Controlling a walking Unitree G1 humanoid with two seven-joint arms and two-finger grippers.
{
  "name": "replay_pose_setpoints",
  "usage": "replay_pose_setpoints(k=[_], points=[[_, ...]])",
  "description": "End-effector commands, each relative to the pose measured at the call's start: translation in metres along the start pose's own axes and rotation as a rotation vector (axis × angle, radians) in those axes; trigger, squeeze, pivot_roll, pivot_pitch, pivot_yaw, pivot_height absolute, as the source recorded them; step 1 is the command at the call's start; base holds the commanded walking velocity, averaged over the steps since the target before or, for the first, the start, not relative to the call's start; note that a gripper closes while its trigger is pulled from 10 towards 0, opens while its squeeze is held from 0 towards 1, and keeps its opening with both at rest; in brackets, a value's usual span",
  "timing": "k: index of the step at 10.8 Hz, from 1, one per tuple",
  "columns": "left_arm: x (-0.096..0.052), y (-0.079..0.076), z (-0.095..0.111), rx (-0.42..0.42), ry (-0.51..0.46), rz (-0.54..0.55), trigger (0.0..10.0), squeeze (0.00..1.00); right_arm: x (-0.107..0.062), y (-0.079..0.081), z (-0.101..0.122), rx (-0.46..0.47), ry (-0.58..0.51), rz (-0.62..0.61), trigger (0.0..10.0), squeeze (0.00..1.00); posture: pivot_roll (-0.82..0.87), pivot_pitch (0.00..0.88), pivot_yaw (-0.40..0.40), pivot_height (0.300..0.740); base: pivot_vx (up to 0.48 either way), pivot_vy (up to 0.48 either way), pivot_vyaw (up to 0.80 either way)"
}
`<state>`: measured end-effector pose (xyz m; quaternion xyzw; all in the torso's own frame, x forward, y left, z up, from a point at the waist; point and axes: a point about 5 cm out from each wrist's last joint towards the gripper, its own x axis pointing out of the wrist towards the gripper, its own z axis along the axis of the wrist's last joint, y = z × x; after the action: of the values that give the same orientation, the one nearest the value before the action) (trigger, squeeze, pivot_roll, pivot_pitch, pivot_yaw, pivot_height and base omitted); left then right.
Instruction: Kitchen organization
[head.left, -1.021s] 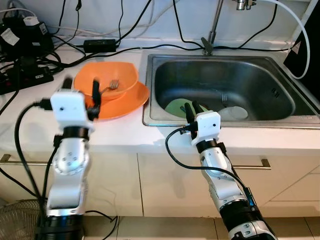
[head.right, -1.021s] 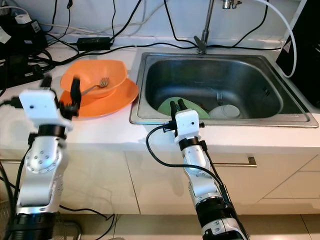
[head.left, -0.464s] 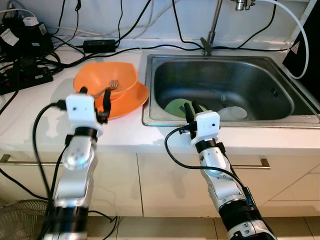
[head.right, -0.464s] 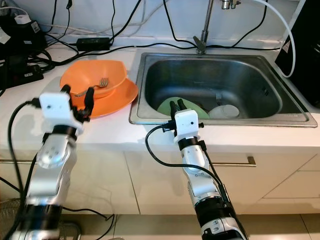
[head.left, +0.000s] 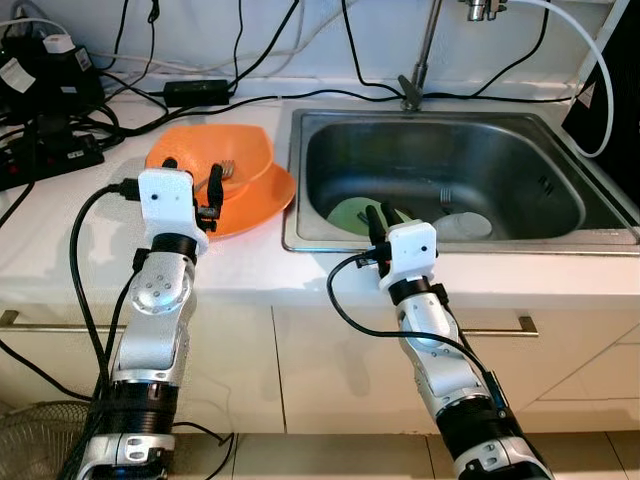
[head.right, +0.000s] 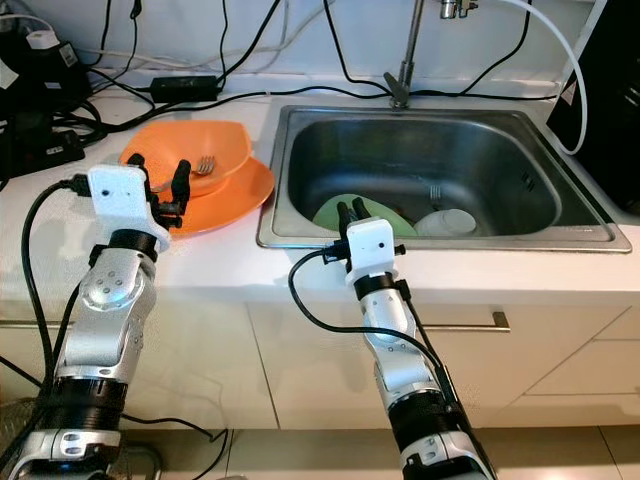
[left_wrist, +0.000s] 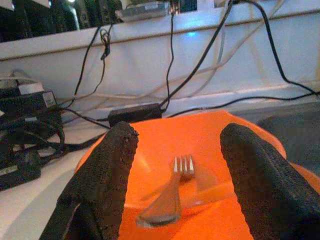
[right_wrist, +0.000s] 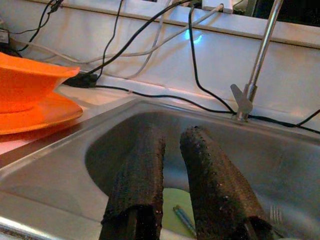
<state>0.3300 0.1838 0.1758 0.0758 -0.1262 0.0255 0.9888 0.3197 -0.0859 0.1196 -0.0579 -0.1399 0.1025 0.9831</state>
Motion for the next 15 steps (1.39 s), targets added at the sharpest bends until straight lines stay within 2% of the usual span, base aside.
replay_pose_setpoints(k=[1, 3, 6, 7, 8, 15], points=[[0.002, 0.002, 0.000, 0.008, 0.002, 0.008, 10.0, 0.00, -0.001, 0.001, -0.004, -0.006, 0.029, 0.003, 10.0, 0.00, 0.13, 0.000, 0.012, 0.740, 0.000, 0.000, 0.00], [0.001, -0.002, -0.014, -0.008, 0.070, -0.002, 10.0, 0.00, 0.000, 0.000, -0.004, -0.005, 0.031, -0.001, 10.0, 0.00, 0.13, 0.000, 0.012, 0.740, 0.000, 0.000, 0.00], [0.000, -0.005, -0.021, -0.019, 0.093, -0.005, 10.0, 0.00, 0.000, 0.000, -0.004, -0.005, 0.030, -0.006, 10.0, 0.00, 0.13, 0.000, 0.009, 0.740, 0.000, 0.000, 0.00], [0.000, -0.005, -0.021, -0.028, 0.090, 0.003, 0.8, 0.00, 0.000, 0.000, -0.004, -0.005, 0.030, -0.009, 10.0, 0.00, 0.13, 0.000, 0.009, 0.740, 0.000, 0.000, 0.00], [0.001, -0.005, -0.021, -0.029, 0.088, 0.003, 0.0, 0.00, 0.000, -0.001, -0.004, -0.006, 0.031, -0.010, 10.0, 0.00, 0.13, 0.000, 0.009, 0.740, 0.000, 0.000, 0.00], [0.002, -0.007, -0.014, -0.037, 0.045, 0.000, 0.0, 0.00, 0.000, 0.000, -0.005, -0.004, 0.035, -0.010, 10.0, 0.00, 0.13, 0.000, 0.007, 0.740, 0.000, 0.000, 0.00]])
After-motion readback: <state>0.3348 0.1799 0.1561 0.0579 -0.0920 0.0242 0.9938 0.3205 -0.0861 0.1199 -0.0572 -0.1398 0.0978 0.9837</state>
